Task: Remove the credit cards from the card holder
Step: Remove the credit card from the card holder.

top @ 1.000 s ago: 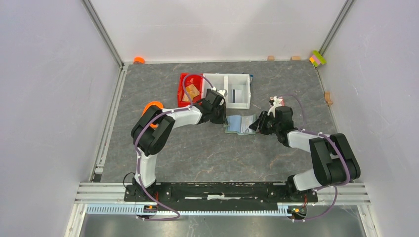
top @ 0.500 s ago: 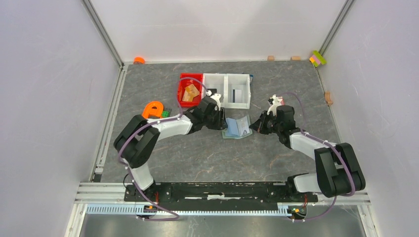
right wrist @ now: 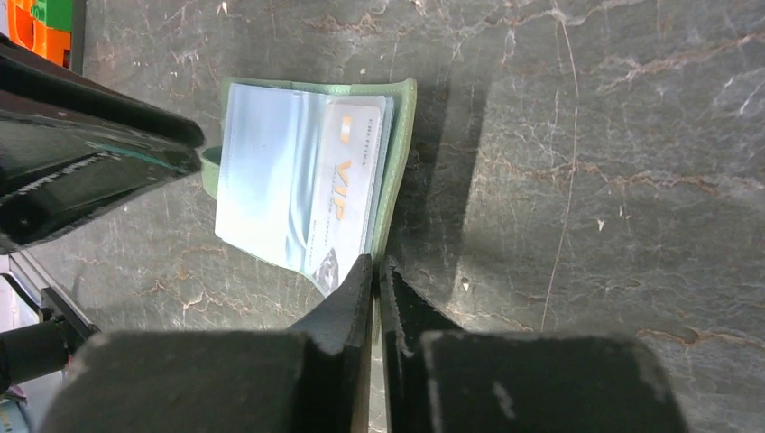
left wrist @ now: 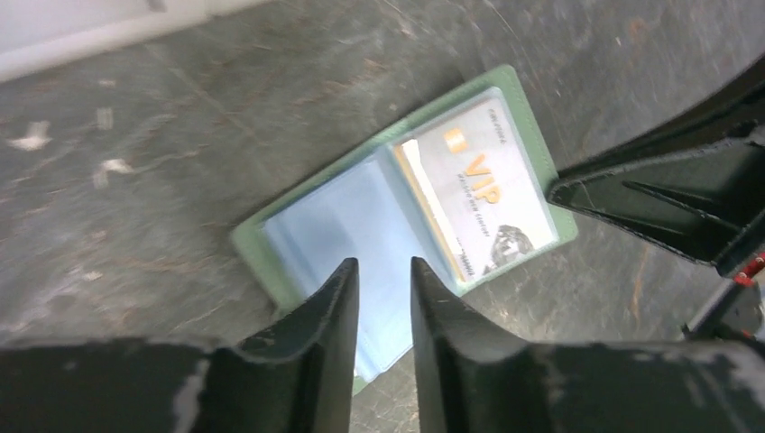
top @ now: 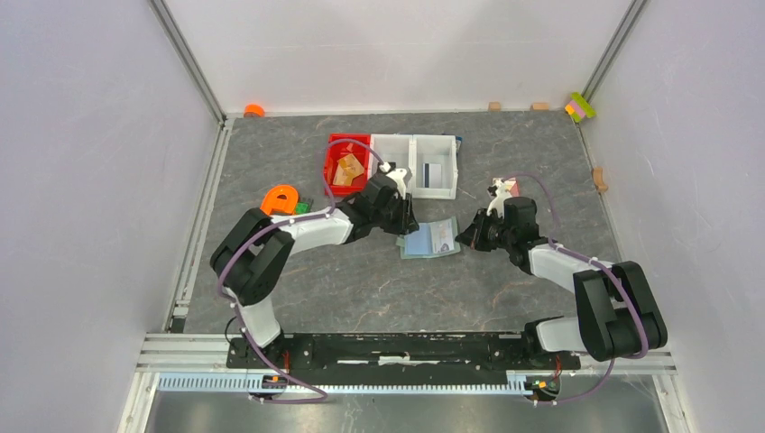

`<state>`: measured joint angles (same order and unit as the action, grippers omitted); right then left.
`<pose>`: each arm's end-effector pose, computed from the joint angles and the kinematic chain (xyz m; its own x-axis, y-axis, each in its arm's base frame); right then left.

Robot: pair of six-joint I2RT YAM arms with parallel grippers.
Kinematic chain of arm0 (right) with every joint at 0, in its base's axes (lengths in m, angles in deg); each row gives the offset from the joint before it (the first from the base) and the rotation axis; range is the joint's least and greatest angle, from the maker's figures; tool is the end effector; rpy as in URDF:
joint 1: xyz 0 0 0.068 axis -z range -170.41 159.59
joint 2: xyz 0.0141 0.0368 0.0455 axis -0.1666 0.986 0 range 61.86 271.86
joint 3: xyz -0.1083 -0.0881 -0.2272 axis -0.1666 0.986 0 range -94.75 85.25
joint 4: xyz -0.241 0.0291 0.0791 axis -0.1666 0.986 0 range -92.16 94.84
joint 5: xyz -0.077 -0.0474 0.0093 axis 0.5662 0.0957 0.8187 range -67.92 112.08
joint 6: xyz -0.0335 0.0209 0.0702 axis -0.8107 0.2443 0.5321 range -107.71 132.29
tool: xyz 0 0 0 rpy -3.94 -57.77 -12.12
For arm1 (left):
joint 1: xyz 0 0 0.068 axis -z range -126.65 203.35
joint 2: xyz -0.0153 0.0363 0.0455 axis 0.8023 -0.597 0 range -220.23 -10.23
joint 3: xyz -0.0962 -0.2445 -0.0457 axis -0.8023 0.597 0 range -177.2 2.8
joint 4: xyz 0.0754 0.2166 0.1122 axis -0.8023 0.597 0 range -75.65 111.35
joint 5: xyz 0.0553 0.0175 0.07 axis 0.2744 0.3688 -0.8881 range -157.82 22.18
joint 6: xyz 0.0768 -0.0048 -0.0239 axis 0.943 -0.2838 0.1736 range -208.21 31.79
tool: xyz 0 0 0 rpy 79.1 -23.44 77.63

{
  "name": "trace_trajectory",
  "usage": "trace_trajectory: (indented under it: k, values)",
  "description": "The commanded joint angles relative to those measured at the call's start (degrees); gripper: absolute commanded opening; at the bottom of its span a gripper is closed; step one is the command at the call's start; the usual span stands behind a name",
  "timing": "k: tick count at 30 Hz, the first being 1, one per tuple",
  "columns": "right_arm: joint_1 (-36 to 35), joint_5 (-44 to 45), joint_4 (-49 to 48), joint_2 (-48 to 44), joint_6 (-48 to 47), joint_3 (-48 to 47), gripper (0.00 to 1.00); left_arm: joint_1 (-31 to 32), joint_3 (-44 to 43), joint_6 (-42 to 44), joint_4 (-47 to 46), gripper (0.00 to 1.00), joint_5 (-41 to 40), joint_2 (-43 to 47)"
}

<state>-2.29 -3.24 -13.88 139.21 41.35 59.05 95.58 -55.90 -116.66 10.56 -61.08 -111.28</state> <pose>0.2538 0.0839 0.1299 -0.7906 0.2823 -0.5433 -0.1435 0.7772 0.6126 0.2892 -0.2735 0.1608 -0.7562 0.0476 -0.6527 0.4268 0.7919 -0.4368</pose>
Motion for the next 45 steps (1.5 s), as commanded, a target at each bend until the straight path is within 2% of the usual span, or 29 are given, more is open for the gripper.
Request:
trace_trajectory:
  k: [1,3,6,11,13,17,27,35,45]
  values:
    - [-0.16,-1.18,-0.19,-0.08,-1.5,1.38,0.13,0.39,-5.75,1.67,-1.91,0.27,13.39,-5.86]
    - [-0.15,-0.14,0.87,-0.16,-2.24,1.41,0.22,0.39,-9.19,2.07,2.62,0.18,12.96,-9.22]
    - [-0.15,3.78,3.81,-0.75,-3.72,0.9,0.35,0.39,-12.08,3.0,9.09,0.11,9.04,-11.77]
    - [0.14,7.34,7.2,-0.7,-4.65,0.06,0.67,0.3,-14.43,4.11,13.98,0.05,4.47,-13.08]
    - [0.44,6.37,7.62,0.42,-4.69,-0.17,0.72,0.3,-15.37,4.19,15.0,0.03,4.5,-13.88]
    - [1.02,-1.17,5.39,4.48,-3.35,-0.13,0.71,0.3,-16.82,4.45,16.59,0.02,5.14,-15.46]
    - [0.96,-12.18,-5.05,8.92,3.81,1.82,0.6,0.37,-18.34,4.59,18.12,0.02,5.83,-17.58]
    - [0.98,-15.51,-10.9,7.68,7.57,2.97,0.42,0.39,-18.82,4.04,17.58,0.02,8.73,-18.59]
    - [1.03,-14.1,-15.61,5.03,11.14,4.05,0.4,0.39,-19.26,3.75,17.91,0.02,9.65,-19.24]
